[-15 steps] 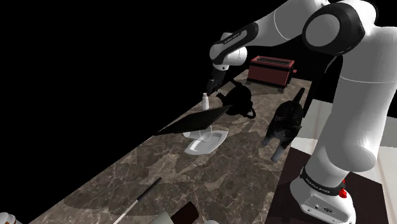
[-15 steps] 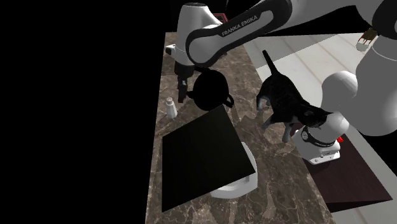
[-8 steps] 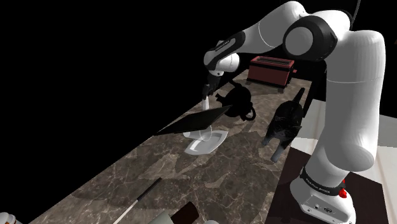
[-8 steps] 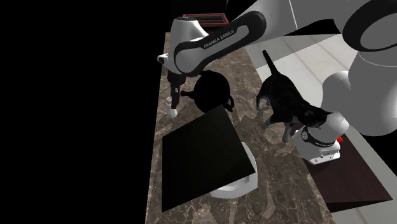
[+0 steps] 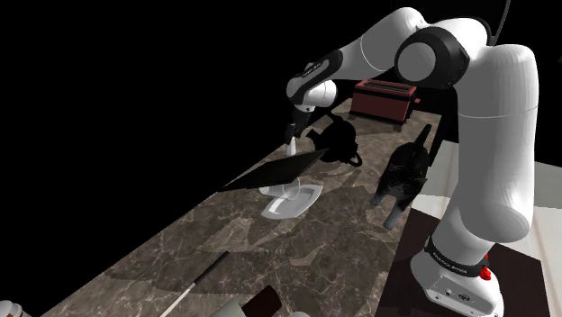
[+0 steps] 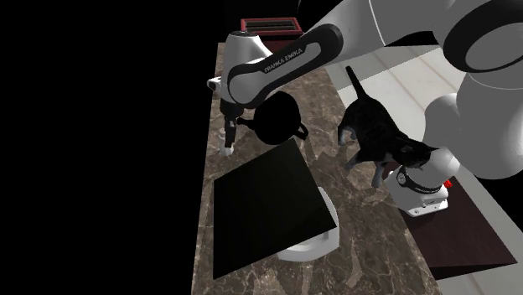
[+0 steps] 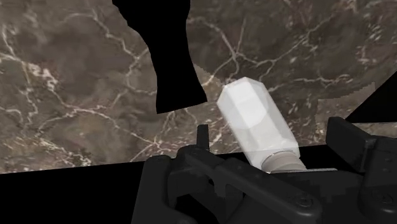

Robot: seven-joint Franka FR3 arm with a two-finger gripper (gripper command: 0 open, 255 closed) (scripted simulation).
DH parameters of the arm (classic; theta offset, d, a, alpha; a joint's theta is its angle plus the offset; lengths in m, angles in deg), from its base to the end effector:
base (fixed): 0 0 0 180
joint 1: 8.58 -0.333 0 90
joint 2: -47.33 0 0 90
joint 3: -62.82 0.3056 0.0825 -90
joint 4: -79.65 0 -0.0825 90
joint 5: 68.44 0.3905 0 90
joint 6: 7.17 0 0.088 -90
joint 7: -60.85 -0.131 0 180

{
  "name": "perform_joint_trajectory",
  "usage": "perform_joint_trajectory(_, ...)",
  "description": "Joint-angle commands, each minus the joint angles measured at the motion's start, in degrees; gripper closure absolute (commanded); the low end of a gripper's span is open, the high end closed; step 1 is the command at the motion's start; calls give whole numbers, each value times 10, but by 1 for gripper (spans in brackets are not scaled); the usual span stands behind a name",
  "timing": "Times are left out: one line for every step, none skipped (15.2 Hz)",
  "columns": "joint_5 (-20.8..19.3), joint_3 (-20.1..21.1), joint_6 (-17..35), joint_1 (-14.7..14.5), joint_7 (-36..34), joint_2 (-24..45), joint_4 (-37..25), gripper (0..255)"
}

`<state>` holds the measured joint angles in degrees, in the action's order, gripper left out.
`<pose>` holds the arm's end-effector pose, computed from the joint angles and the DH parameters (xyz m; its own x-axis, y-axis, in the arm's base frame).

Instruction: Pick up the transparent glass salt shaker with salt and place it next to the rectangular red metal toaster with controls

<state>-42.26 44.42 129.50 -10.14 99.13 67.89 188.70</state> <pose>0.6217 -0.1674 0.2974 0.9675 0.0732 0.2420 0.1043 -0.9874 -0.1186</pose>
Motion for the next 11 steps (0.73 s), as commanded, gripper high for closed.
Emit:
perform_joint_trajectory(0, 0, 0, 0, 0, 0, 0, 0)
perform_joint_trajectory(0, 0, 0, 0, 0, 0, 0, 0)
perform_joint_trajectory(0, 0, 0, 0, 0, 0, 0, 255)
perform_joint_trajectory(0, 0, 0, 0, 0, 0, 0, 255)
perform_joint_trajectory(0, 0, 0, 0, 0, 0, 0, 255)
perform_joint_trajectory(0, 0, 0, 0, 0, 0, 0, 255)
perform_joint_trajectory(0, 0, 0, 0, 0, 0, 0, 255)
perform_joint_trajectory(0, 0, 0, 0, 0, 0, 0, 255)
perform_joint_trajectory(0, 0, 0, 0, 0, 0, 0, 255)
perform_joint_trajectory(0, 0, 0, 0, 0, 0, 0, 255)
perform_joint_trajectory(0, 0, 0, 0, 0, 0, 0, 255)
